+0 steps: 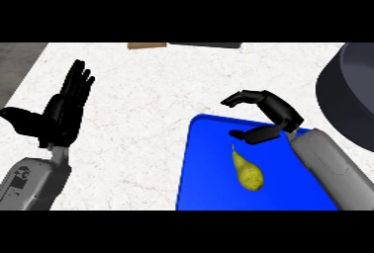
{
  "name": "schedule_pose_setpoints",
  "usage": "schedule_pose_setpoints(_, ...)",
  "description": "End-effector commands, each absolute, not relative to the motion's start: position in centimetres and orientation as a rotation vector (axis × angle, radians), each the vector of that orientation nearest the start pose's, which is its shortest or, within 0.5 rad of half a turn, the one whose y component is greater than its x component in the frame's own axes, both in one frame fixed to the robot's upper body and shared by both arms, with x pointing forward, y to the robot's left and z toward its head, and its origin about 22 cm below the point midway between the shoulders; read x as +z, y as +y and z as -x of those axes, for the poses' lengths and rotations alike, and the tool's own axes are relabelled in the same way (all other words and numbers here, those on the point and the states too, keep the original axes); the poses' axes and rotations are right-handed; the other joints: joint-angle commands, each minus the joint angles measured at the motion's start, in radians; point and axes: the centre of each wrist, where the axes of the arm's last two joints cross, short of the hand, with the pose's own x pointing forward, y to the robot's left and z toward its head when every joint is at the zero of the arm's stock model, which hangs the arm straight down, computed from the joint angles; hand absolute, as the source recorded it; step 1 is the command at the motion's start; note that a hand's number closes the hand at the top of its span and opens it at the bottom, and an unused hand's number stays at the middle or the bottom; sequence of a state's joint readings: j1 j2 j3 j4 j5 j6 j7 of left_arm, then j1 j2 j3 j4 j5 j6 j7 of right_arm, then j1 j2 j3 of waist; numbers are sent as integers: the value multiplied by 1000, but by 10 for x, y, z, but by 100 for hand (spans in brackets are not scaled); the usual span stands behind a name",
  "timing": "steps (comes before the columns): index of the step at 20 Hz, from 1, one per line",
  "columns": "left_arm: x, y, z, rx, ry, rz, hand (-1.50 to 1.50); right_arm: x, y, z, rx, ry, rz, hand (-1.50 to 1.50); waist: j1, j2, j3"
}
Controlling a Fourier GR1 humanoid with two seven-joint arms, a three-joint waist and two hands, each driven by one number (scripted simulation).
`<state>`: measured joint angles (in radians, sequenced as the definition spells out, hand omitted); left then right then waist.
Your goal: Pick the pear from the tray and place it in the pot
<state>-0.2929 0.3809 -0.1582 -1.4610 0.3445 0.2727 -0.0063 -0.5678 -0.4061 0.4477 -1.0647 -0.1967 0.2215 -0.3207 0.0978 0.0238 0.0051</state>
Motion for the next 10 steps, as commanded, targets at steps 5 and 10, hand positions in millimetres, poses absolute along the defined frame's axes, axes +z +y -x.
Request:
schedule_pose_setpoints(5,83,263,-302,15,-1639,-131,0,29,-245,-392,931,-1779,-545,-150,-21,-4,-1)
schedule_pose_setpoints(10,86,276,-302,38,-1635,-155,0,94,-232,-424,1241,-1600,-566,-150,-51,-14,-5)
